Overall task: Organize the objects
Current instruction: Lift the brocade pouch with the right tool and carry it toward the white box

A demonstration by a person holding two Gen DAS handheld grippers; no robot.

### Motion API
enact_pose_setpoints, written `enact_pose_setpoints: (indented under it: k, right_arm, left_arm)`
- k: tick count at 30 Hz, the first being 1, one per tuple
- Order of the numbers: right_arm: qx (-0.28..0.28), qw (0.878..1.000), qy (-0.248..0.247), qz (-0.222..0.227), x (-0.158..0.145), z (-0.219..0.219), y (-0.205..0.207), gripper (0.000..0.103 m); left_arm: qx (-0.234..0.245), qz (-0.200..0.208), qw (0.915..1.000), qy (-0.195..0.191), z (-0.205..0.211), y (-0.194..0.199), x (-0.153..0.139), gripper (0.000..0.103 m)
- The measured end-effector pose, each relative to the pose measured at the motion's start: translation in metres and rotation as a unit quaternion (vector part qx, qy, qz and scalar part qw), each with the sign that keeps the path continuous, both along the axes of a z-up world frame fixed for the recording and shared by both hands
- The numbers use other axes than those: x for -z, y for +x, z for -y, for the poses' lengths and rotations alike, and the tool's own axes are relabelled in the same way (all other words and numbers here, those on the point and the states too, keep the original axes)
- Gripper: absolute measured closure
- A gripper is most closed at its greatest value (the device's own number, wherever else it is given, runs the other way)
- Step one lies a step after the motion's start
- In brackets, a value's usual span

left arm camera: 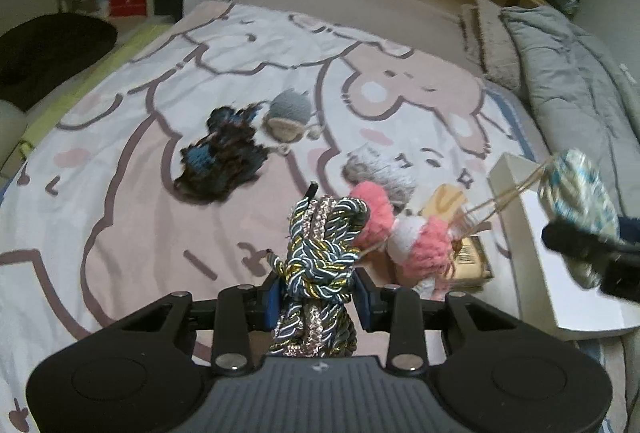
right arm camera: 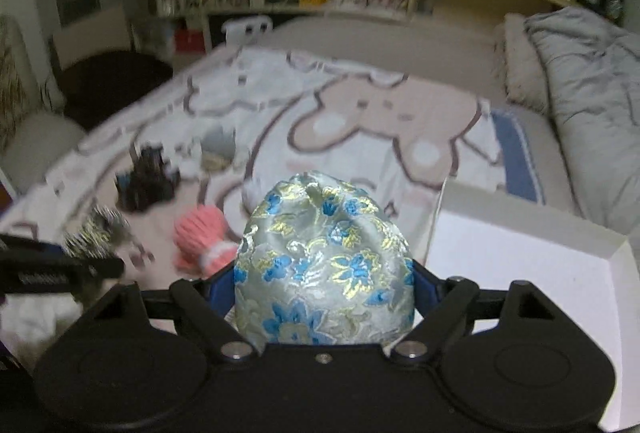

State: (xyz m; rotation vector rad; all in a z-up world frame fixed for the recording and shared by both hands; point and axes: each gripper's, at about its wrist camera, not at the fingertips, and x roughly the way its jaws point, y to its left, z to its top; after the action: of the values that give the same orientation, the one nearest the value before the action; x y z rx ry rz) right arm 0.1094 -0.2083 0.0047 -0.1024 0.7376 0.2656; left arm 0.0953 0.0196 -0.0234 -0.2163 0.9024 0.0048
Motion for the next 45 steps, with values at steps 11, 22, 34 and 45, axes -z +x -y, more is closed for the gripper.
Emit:
enact_pose_setpoints:
  k: [11, 22, 34, 45]
  right_arm:
    - [-0.032, 0.996, 0.043, 0.078, -0.072, -0.010, -0.038, 0.018]
    - [-0.037, 0.999, 0.009, 0.016, -0.036, -0.028, -0.021, 0.018]
    - [0.002, 0.998, -0.017, -0.056, 0.024, 0.008, 0.007, 0.018]
    - [0.034, 0.994, -0.076, -0.074, 0.047, 0.041, 0.020, 0.018]
  left_arm:
    - [0.022, 0.031, 0.9992, -0.009, 0.005, -0.016, -0.024, 0.066]
    - [0.025, 0.029, 0.9991, -0.018, 0.000, -0.018, -0.025, 0.066]
    - [0.055, -0.021, 0.9983, -0.002, 0.030, 0.017, -0.001, 0.066]
    - [0.095, -0.049, 0.9940, 0.024, 0.076, 0.044, 0.030, 0.066]
